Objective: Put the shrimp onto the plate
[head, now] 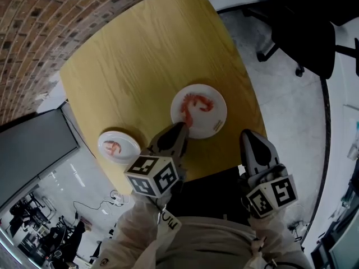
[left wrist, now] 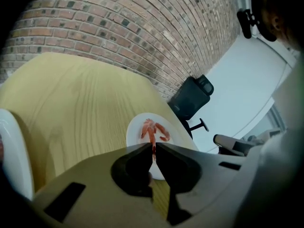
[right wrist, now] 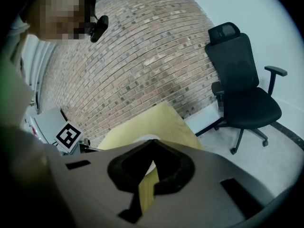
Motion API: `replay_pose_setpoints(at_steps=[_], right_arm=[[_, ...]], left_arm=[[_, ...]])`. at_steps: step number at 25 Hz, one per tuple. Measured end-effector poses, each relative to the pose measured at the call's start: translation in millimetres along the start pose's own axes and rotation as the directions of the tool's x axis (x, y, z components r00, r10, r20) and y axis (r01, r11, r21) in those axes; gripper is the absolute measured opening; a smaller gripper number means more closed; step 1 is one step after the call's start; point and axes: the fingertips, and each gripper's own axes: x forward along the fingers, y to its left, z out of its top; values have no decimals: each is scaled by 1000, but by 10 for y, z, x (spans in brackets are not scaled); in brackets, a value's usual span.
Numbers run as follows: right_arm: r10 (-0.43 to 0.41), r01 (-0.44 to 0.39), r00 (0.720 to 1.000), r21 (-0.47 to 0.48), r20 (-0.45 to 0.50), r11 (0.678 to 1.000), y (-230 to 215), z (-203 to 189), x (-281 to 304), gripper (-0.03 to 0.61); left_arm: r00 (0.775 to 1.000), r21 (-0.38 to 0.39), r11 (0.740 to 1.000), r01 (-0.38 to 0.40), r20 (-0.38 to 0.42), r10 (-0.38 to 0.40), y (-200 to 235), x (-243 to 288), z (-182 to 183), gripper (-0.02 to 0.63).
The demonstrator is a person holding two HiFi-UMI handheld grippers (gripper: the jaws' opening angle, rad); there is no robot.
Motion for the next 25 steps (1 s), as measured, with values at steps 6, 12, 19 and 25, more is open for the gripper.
replay_pose_setpoints(at_steps=[6,12,19,25], right_arm=[[5,-5,1000,8,-5,1000,9,-7,23,23],[7,-7,1000,10,-7,1000,-1,2,27,23],[6,-6,1000,11,-8,1000,-33,4,36,23],[6,-6,1000,11,-7,1000,-58,14,16,23]], left_arm=[[1000,0,1000,-1,-15,1,0,11,-11,28],[999,-7,1000,14,-29,-14,-54,39,-17,28],[999,-12,1000,25,-40,-26,-89,82,-30,28],[999,8,1000,18,-48,-18,-115,83,-39,29]])
